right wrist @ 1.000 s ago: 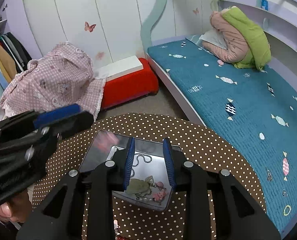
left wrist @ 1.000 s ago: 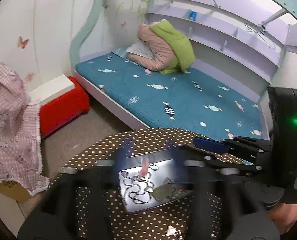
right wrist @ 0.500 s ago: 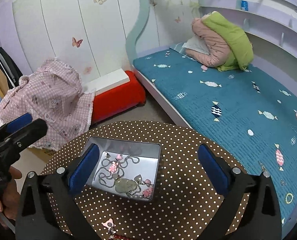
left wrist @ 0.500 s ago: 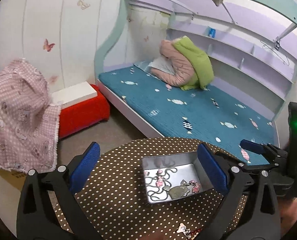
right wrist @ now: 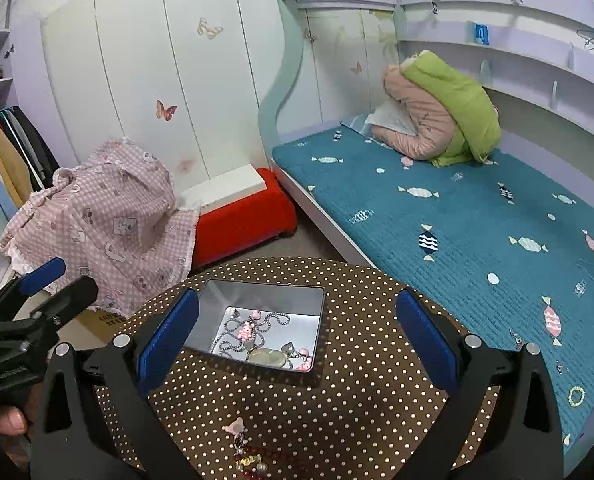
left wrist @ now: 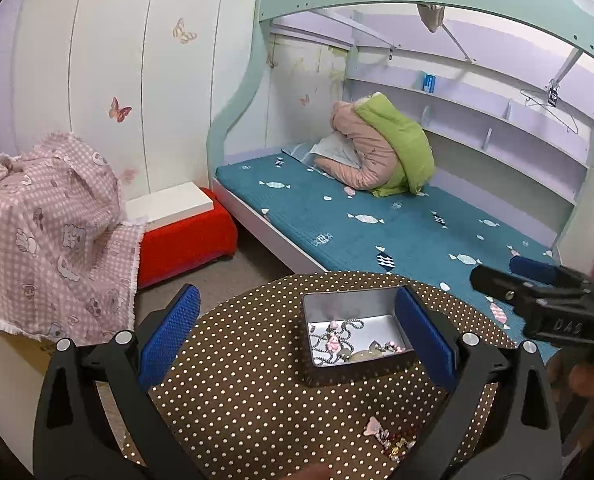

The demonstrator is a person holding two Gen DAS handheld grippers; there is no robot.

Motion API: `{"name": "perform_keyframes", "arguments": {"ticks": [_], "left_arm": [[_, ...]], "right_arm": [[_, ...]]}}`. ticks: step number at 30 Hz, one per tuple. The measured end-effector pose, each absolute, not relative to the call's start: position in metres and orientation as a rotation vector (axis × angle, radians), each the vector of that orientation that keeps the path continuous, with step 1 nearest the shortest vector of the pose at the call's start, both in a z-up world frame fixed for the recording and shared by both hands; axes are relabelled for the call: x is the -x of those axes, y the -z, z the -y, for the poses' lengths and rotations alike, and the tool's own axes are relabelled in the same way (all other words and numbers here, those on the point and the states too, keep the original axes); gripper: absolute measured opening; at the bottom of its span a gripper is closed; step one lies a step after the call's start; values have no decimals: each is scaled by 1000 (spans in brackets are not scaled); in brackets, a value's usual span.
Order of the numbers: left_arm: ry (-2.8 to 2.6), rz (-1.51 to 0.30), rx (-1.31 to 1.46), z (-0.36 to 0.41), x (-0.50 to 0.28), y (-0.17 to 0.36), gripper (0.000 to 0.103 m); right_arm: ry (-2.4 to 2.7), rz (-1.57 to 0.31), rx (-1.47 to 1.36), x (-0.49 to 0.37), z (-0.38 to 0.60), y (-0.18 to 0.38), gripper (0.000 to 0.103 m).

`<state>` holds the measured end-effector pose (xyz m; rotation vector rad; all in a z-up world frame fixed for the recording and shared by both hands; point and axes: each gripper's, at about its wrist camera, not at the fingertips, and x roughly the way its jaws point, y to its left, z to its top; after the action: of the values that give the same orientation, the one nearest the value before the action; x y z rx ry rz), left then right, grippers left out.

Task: Organize jewelry
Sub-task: 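Withdraw both tools from the box toward the red bead bracelet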

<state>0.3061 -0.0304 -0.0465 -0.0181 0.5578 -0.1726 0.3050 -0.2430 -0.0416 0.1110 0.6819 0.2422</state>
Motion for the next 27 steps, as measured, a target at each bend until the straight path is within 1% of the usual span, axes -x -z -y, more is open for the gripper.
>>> {"name": "perform_keyframes", "arguments": {"ticks": [13, 27], "left_arm": [[185, -560, -20, 34, -276, 67, 98], [202, -731, -56, 47, -280, 140, 98]], "right_arm": [[-238, -672, -106, -258, 253, 46, 95], [-214, -863, -88, -235, 263, 122, 95]]}}
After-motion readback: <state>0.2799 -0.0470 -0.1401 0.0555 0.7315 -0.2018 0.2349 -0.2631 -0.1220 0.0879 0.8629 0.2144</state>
